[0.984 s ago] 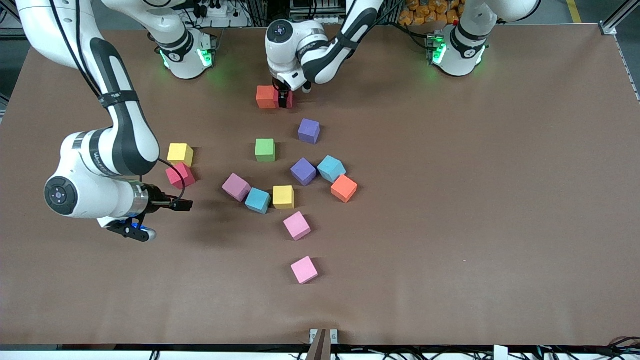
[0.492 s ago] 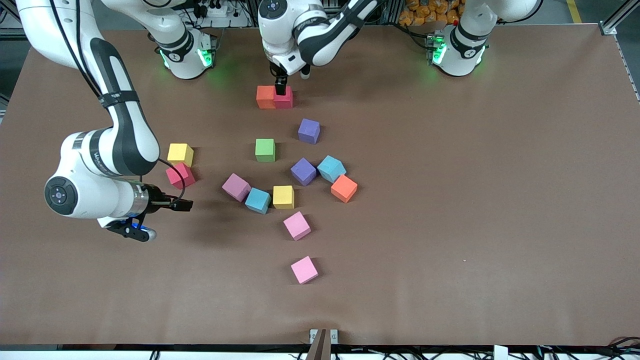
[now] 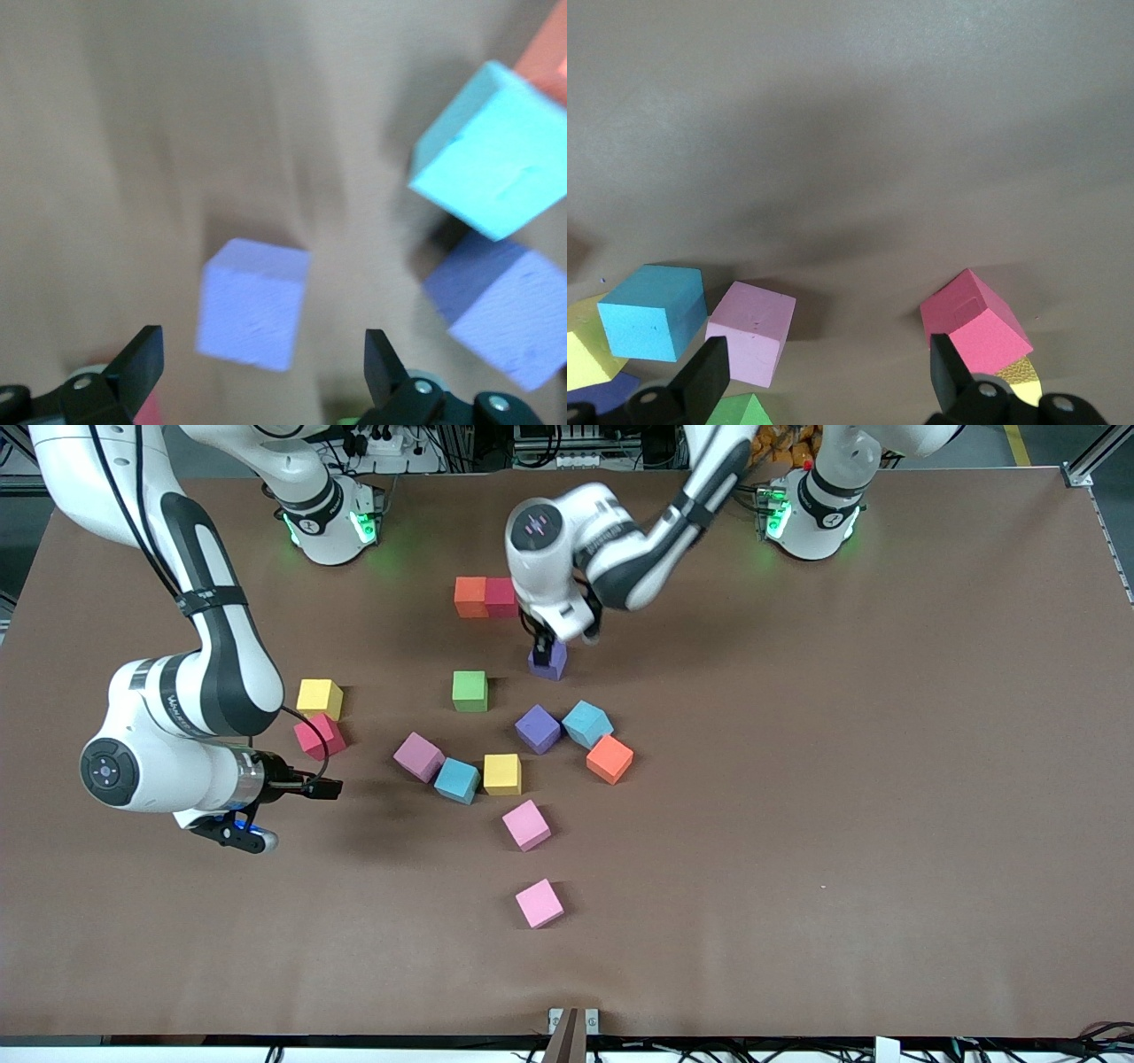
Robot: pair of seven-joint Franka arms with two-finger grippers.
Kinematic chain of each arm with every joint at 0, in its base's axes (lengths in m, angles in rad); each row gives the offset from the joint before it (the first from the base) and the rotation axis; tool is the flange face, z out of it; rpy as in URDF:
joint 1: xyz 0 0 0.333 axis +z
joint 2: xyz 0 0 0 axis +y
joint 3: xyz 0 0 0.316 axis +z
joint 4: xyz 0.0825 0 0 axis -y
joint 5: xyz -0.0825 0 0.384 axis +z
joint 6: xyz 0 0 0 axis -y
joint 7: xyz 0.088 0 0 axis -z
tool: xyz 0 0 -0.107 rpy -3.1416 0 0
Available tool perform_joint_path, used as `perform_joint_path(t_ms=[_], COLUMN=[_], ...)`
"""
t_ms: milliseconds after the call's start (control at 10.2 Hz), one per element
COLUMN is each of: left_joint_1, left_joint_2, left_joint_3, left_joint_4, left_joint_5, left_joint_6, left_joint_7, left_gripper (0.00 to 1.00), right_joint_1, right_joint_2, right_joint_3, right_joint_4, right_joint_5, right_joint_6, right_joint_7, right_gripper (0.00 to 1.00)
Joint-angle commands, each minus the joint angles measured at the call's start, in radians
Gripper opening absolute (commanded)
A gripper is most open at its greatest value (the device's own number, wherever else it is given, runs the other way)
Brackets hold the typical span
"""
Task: Form number 2 with 11 blocks
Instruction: 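Grasp the purple cube with the left gripper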
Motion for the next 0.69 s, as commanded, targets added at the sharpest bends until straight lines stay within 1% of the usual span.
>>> perform_joint_path(t_ms=[0,295,590], left_joint_1=[-0.013,-0.031,-0.037], left_joint_2=[0.015,0.035,0.061], left_joint_3=[-0.013,-0.014,-0.014], left_joint_4=[0.007,-0.007,-0.037], left_joint_5=[0.019,0.019,0.018], left_joint_6=[0.036,0.044,0.08], left_joint_7=[0.11,0.183,0.176], left_gripper=[1.0,1.0,1.0], right_joint_1=[0.026,0.028,0.034], right_joint_2=[-0.004,-0.004,-0.003], right_joint_3=[-0.003,-0.003,-0.003], right_joint_4=[-0.003,-0.005,-0.005], right_joint_5=[0.01,0.005,0.005], right_joint_6=[0.009,0.012,0.014], right_joint_7=[0.046,0.052,0.054], right_gripper=[1.0,1.0,1.0])
